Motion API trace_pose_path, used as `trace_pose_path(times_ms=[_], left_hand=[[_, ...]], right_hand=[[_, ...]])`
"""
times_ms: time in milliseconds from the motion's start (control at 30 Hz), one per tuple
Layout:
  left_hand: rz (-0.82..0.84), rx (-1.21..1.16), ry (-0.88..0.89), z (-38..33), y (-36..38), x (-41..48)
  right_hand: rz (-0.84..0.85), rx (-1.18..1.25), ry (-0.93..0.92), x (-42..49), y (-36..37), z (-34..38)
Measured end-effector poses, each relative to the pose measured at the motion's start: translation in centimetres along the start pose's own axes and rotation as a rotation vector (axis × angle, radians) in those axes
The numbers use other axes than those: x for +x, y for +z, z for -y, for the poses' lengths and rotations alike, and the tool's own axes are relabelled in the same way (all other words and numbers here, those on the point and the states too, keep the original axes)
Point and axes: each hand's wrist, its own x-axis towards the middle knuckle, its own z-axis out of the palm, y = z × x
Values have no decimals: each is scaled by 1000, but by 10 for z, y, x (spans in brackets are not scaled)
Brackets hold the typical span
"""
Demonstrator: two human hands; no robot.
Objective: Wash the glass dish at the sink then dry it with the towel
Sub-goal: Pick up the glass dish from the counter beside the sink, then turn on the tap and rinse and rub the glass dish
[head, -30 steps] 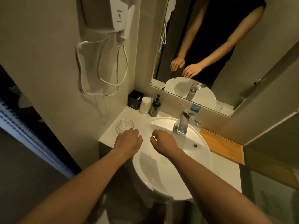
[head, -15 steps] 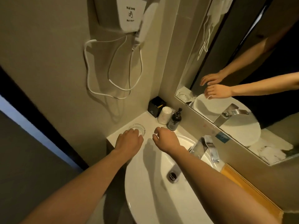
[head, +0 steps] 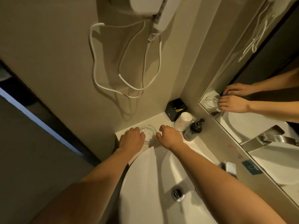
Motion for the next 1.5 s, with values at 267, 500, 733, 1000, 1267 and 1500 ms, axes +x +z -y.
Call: trace_pose_path(times_ms=[267, 500, 733, 1000, 1267, 1500], left_hand=[[54, 17, -63, 21, 24, 40], [132, 60, -61, 30, 43, 57], [163, -33, -153, 32, 48, 63], [96, -122, -95, 21, 25, 60], [35, -444, 60, 2, -16, 21], [305, -551, 148, 1, -32, -26]], right_hand=[[147, 40, 104, 46, 36, -7], [232, 46, 147, 67, 54, -8], [232, 79, 172, 71, 59, -6], [33, 189, 187, 52, 42, -1], [-213, 293, 319, -24, 0, 19], [-338, 394, 531, -116, 13, 38]])
